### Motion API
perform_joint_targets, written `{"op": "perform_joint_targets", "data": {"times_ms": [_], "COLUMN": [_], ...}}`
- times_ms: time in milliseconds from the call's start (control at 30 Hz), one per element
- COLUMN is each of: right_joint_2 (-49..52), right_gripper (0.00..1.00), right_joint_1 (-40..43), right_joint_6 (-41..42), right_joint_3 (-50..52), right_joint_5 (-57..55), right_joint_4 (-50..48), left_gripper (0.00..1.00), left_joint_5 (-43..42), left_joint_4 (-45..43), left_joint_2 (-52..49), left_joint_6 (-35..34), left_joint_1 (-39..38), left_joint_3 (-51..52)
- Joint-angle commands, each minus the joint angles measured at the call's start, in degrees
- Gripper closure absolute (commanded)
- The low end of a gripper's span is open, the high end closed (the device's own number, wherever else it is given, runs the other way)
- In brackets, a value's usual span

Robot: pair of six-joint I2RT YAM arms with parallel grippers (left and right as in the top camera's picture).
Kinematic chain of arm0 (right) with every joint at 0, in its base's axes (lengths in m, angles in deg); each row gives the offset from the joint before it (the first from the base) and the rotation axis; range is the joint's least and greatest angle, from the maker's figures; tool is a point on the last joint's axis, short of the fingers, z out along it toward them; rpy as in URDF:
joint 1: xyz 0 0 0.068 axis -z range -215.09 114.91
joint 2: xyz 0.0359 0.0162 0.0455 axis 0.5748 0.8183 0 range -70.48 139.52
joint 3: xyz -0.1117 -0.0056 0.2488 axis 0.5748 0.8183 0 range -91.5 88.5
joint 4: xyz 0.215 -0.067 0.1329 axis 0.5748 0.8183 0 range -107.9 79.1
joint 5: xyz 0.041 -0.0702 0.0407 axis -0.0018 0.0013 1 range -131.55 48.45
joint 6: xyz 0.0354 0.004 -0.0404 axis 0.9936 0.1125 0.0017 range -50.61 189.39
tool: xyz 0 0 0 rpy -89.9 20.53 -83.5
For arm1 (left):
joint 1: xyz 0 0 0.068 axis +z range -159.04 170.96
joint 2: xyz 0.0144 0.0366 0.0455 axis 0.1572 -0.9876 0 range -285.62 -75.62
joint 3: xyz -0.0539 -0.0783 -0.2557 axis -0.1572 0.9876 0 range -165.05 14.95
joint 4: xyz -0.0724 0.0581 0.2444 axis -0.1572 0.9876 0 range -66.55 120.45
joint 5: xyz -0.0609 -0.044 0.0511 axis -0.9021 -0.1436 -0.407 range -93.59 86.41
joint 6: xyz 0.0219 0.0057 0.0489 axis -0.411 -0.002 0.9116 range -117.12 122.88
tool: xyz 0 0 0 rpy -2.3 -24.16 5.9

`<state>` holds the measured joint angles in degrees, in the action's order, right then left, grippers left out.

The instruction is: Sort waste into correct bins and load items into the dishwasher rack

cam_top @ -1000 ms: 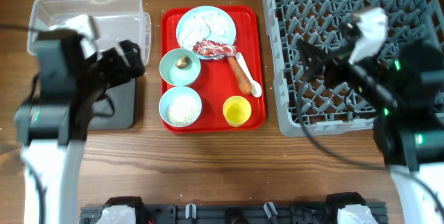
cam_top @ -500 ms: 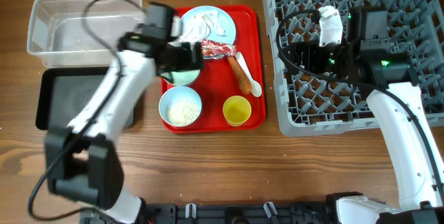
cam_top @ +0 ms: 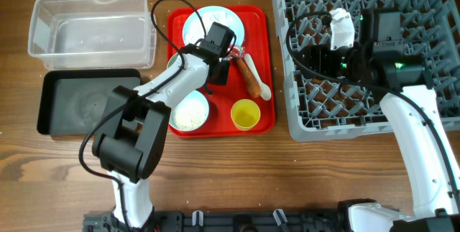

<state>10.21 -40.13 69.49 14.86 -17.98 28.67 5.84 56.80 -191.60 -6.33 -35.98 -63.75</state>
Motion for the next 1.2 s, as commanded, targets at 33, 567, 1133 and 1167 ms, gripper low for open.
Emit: {"op": "perform_joint_targets", "data": {"times_ms": [33,567,1133,1167], "right_joint_2": [0.11,0.11,0.11,0.11], "right_gripper": [0.25,0.26,0.26,0.26], "right_joint_1": [0.09,0.09,0.07,0.07], "right_joint_6": [-0.04,-0.11,0.09,0.07], "right_joint_3": [-1.01,-0.96,-0.96,-0.96], "right_joint_5": [0.94,0.92,0.94,0.94], "right_joint_4": [0.68,1.75,4.57,4.96], "left_gripper": [0.96,0.96,0.96,0.96], "left_joint_5": [1.49,-19.28,-90.47,-93.59], "left_joint_4": [-0.55,39.93,26.64,26.58], "left_joint_2": [-1.88,17.88,5.55,5.07], "left_joint_6": [0.26,-1.31,27.26,27.23], "left_joint_1": [0.2,21.64,76.61,76.61], "left_joint_3": [-0.68,-21.18,8.11,8.11]}}
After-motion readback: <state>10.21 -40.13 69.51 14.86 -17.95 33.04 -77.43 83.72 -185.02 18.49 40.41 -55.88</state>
